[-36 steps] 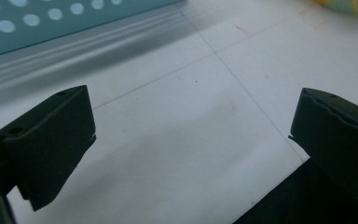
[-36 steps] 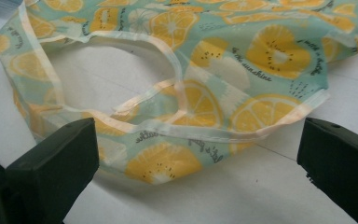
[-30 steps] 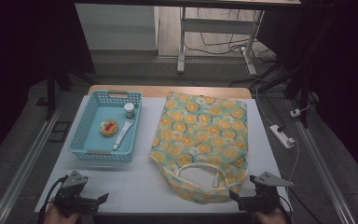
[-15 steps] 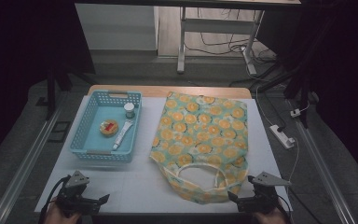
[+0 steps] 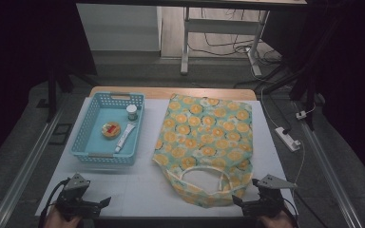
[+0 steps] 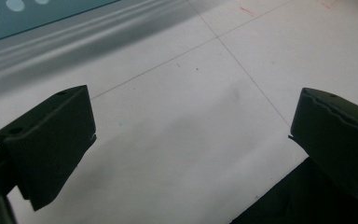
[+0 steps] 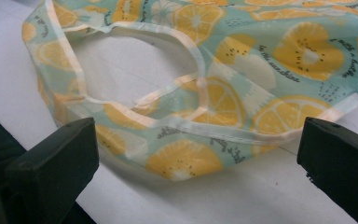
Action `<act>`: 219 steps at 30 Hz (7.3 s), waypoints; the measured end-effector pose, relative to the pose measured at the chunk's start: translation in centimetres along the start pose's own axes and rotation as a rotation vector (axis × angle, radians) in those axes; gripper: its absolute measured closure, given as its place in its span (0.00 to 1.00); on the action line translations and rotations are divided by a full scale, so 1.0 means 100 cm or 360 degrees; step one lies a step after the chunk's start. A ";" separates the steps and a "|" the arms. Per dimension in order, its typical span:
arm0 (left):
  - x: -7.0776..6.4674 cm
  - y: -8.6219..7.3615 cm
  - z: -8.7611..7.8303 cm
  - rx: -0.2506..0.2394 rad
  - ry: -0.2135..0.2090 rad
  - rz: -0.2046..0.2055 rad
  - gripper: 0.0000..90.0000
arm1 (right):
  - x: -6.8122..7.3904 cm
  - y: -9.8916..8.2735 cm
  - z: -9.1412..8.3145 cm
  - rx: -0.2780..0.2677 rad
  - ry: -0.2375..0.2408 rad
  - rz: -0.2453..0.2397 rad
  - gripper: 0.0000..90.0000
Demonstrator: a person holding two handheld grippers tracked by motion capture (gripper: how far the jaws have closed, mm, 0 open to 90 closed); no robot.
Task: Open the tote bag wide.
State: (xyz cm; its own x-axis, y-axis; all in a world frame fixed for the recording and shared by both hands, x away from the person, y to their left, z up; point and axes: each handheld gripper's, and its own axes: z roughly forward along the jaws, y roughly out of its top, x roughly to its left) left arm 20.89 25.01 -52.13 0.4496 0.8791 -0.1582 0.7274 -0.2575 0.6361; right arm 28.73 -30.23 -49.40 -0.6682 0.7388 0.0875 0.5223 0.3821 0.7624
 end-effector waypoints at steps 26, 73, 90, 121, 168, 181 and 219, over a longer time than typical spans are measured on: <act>0.001 0.000 0.000 0.0005 -0.0015 -0.0015 0.01 | 0.036 0.027 0.015 0.0007 0.0162 -0.0249 0.00; 0.001 0.000 0.000 0.0004 -0.0025 -0.0007 0.02 | 0.078 0.044 0.082 0.0367 0.0426 -0.0478 0.51; 0.001 0.000 0.000 0.0004 -0.0031 -0.0007 0.02 | 0.066 0.064 0.069 0.0299 0.0487 -0.0473 0.99; 0.003 0.000 0.000 0.0005 -0.0047 -0.0020 0.03 | -0.023 0.149 0.096 0.0174 0.0291 -0.0300 0.99; 0.003 0.001 0.002 0.0027 -0.0059 -0.0003 0.04 | -0.119 0.165 0.209 0.0351 -0.0025 -0.0148 0.92; 0.002 0.000 0.002 0.0027 -0.0057 -0.0004 0.04 | -0.122 0.169 0.183 0.0221 0.0004 -0.0039 0.58; 0.002 0.001 0.002 0.0029 -0.0059 0.0002 0.04 | 0.008 0.122 0.131 0.0275 0.0313 -0.0248 0.00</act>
State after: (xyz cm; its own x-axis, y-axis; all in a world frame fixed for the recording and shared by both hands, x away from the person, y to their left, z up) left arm 21.13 25.11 -52.25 0.4691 0.8634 -0.1855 0.7360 -0.2662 0.6224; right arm 41.53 -17.65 -48.43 -0.8283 0.5487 0.1133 0.4766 0.5839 0.6572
